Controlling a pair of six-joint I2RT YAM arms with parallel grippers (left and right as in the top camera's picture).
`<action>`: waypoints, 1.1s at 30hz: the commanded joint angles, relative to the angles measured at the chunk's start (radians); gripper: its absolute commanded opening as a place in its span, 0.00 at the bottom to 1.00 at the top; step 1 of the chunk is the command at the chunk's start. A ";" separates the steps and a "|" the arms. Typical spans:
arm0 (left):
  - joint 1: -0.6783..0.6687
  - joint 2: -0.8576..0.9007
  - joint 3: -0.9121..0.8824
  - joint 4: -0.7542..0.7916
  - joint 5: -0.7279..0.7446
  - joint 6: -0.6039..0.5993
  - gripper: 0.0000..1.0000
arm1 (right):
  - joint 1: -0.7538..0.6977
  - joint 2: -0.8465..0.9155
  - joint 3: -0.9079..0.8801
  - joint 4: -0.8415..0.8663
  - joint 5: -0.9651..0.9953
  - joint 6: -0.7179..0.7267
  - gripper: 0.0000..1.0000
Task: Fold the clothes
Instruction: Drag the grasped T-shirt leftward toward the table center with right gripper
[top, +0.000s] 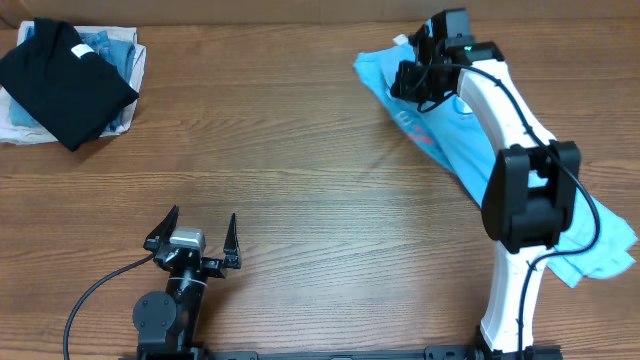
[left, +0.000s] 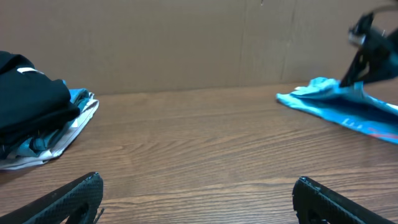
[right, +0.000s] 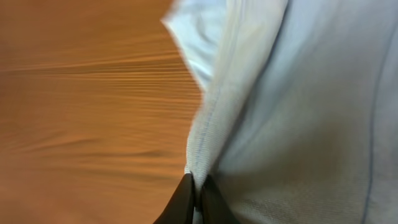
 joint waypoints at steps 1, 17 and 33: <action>-0.006 -0.010 -0.004 -0.002 -0.006 0.022 1.00 | 0.023 -0.131 0.030 0.007 -0.264 0.037 0.04; -0.006 -0.010 -0.004 -0.002 -0.006 0.022 1.00 | 0.329 -0.148 0.029 -0.042 -0.380 0.036 0.04; -0.006 -0.010 -0.004 -0.002 -0.006 0.022 1.00 | 0.531 -0.304 0.030 -0.056 -0.086 0.040 0.04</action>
